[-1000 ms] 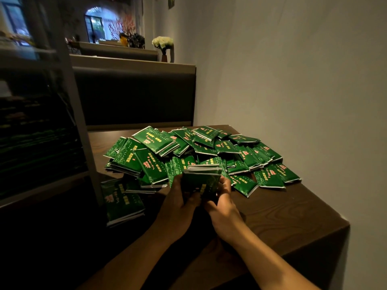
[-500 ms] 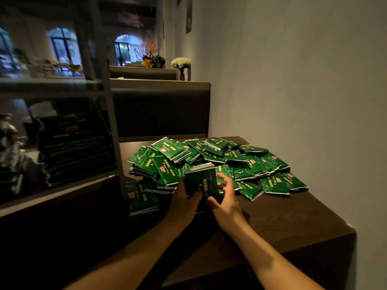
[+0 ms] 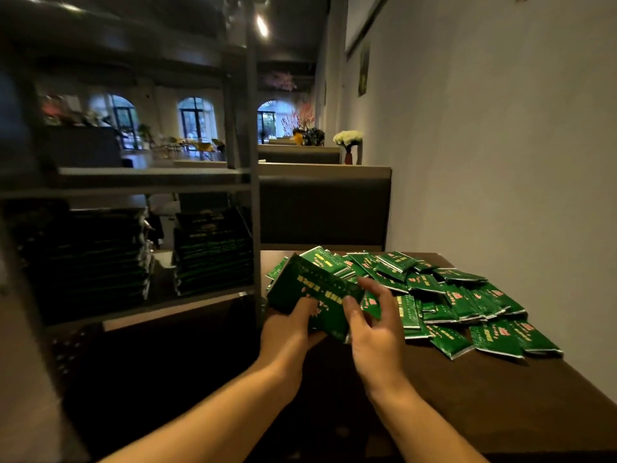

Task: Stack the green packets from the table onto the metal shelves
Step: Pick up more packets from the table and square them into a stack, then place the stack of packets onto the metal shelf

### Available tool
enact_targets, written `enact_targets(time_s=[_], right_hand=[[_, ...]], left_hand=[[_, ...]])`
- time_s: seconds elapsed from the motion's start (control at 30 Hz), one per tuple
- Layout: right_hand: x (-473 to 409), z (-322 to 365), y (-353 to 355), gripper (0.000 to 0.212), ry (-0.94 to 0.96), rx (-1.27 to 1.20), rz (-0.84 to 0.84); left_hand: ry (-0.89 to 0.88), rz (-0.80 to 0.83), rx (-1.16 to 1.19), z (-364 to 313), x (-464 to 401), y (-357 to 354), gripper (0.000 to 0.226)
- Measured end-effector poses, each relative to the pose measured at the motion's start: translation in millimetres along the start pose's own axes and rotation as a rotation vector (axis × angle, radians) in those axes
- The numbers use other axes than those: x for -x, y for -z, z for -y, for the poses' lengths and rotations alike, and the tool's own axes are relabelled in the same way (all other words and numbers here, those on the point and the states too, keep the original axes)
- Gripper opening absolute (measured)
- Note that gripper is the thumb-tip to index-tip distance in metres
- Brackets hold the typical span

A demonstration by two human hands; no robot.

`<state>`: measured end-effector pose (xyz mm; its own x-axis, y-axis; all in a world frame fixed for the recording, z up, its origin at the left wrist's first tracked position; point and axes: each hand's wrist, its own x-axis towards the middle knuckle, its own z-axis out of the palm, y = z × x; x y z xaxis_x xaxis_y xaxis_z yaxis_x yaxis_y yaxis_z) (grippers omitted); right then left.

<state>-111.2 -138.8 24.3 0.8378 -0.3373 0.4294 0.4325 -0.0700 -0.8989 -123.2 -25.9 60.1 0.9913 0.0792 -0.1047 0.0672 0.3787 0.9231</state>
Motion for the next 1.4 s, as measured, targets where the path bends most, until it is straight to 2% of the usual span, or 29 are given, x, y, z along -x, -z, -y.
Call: enact_targets(time_s=[0.1,0.23,0.4,0.53,0.63,0.77,0.87,1.03,1.23,1.33,1.4], right_hand=[[5,25,-29,0.018,0.169,0.057,0.063],[0,43,-79,0.006,0.155,0.062,0.233],[-19,73,-156,0.019,0.064,-0.014,0.463],[-38,83,-212,0.01,0.12,0.05,0.499],[-47,89,-247,0.015,0.086,0.083,0.536],[-50,99,-276,0.02,0.069,0.059,0.648],[-55,97,-296,0.026,0.06,0.165,0.755],[-60,90,-307,0.028,0.212,0.497,0.807],[-52,99,-286,0.03,0.38,0.518,0.779],[-43,101,-262,0.026,0.472,0.643,0.76],[-37,104,-242,0.023,0.452,0.686,0.759]], left_hand=[[-0.057,-0.07,0.042,-26,13,20,0.018],[-0.058,-0.184,0.121,-62,17,54,0.02],[-0.133,-0.362,0.22,-107,8,102,0.029],[-0.236,-0.435,0.185,-117,9,135,0.017],[-0.276,-0.5,0.14,-115,9,158,0.015],[-0.35,-0.51,0.135,-118,8,169,0.021],[-0.398,-0.495,0.145,-122,5,177,0.023],[-0.429,-0.484,0.146,-126,-1,185,0.028],[-0.475,-0.53,0.078,-122,-3,180,0.021],[-0.551,-0.528,-0.031,-113,-4,173,0.018],[-0.643,-0.524,-0.067,-103,-5,166,0.015]])
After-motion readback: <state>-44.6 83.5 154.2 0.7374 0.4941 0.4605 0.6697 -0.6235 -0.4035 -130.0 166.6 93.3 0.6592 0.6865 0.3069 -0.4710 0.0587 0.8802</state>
